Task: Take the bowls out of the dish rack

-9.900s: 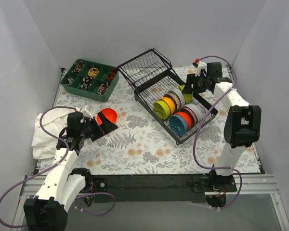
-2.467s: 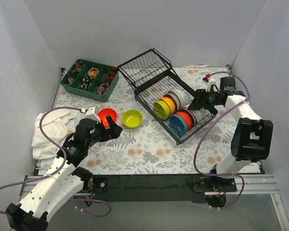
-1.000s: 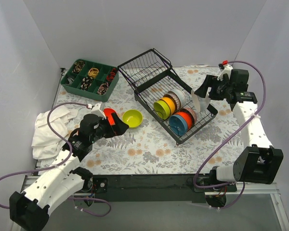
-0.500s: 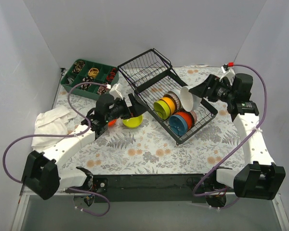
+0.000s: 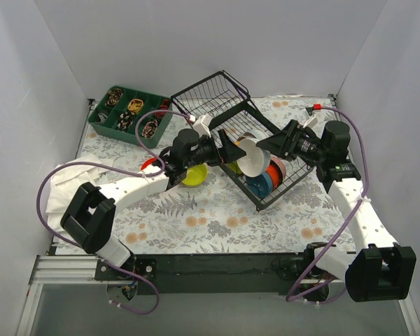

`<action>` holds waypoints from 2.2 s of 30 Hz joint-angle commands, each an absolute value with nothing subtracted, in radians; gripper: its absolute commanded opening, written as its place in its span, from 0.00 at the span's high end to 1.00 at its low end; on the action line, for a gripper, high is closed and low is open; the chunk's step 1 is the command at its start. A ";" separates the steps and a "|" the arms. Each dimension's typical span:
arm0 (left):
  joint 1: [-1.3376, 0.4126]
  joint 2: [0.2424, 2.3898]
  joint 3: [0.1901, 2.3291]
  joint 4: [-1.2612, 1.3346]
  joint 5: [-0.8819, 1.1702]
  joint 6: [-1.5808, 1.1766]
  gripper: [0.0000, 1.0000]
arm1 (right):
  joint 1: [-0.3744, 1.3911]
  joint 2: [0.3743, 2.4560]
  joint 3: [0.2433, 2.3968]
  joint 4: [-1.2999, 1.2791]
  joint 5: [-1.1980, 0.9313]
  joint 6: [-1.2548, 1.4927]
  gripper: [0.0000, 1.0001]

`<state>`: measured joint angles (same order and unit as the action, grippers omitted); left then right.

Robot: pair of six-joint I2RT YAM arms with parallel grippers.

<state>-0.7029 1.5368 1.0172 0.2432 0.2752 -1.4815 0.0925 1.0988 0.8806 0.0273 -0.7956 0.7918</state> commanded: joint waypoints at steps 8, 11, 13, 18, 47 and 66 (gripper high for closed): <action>-0.773 1.566 1.019 0.285 0.226 -1.488 0.70 | 0.141 1.068 0.842 0.244 -0.862 0.930 0.99; -0.773 1.531 0.999 0.273 0.193 -1.485 0.95 | 0.146 1.068 0.830 0.248 -0.862 0.930 0.95; -0.773 1.511 0.988 0.246 0.175 -1.476 1.00 | 0.149 1.065 0.822 0.247 -0.867 0.928 0.87; -0.773 1.431 0.956 0.146 0.103 -1.453 1.00 | 0.149 1.046 0.789 0.238 -0.870 0.885 0.43; -0.643 1.216 0.799 -0.945 -0.229 -1.545 1.00 | 0.141 1.011 0.894 -0.282 -0.477 0.364 0.10; -0.502 1.177 0.684 -0.778 -0.063 -1.514 0.42 | 0.135 1.080 0.976 -0.314 -0.428 0.232 0.10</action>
